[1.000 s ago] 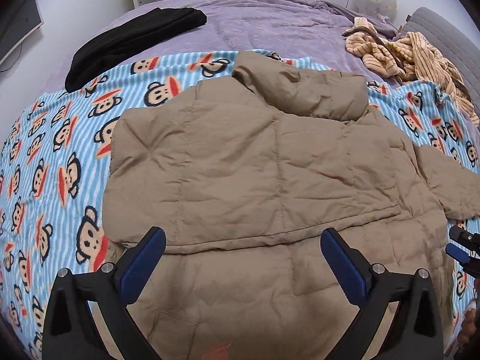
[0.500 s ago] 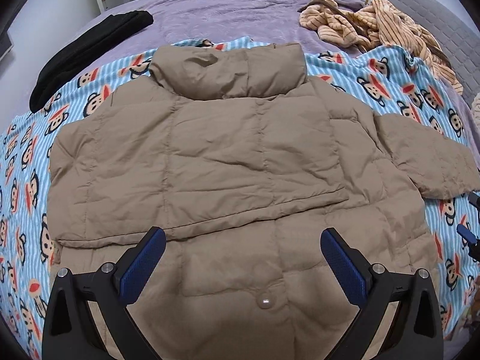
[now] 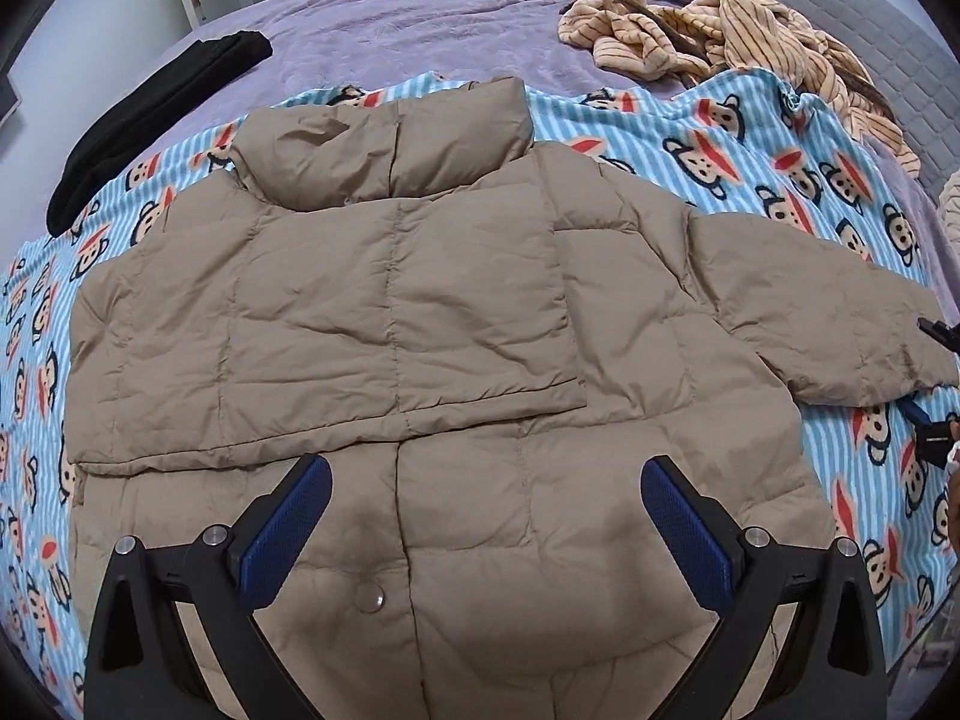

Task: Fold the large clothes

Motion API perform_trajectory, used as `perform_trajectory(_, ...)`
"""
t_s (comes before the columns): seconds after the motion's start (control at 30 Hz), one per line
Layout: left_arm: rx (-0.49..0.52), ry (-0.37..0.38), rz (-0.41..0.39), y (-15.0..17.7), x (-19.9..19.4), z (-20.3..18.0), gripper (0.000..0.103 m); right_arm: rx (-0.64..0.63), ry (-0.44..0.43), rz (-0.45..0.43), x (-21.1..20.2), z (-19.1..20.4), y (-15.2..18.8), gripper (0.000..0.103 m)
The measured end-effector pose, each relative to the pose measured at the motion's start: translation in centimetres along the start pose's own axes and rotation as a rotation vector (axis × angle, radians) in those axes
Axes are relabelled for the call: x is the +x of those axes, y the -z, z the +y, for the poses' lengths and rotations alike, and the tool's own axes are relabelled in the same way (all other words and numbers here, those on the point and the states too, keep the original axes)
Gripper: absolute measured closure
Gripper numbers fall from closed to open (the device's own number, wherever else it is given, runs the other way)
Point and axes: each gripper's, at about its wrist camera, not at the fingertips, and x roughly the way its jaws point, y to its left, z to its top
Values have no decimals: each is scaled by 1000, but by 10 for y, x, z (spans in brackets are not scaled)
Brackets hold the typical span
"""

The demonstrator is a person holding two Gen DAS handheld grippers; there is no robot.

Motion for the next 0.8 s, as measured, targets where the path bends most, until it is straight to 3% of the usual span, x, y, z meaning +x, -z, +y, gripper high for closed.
perform_trajectory(0.13, -10, -17, -3, -1, 2, -4, 0, 129, -151, 4, 4, -7, -18, 16)
perform_trajectory(0.17, -17, -17, -2, -2, 3, -4, 0, 143, -163, 12, 5, -6, -20, 21)
perform_trajectory(0.2, -23, -16, -3, -2, 3, -3, 0, 153, -175, 19, 7, -5, -20, 30)
perform_trajectory(0.27, -32, -22, -13, -2, 2, 1, 0, 167, -190, 46, 13, -3, -18, 77)
perform_trajectory(0.33, -29, -48, -30, -2, -1, 7, 0, 167, -226, 52, 16, 0, -14, 92)
perform_trajectory(0.57, -67, -65, -72, -2, -12, 63, 0, -135, -309, 119, 14, 90, 32, 94)
perform_trajectory(0.67, -89, -90, -86, -1, -19, 92, 0, -300, -311, 175, 27, 145, 76, 94)
perform_trajectory(0.8, -106, -123, -123, 1, -32, 130, 0, -562, -282, 253, 61, 216, 159, 94)
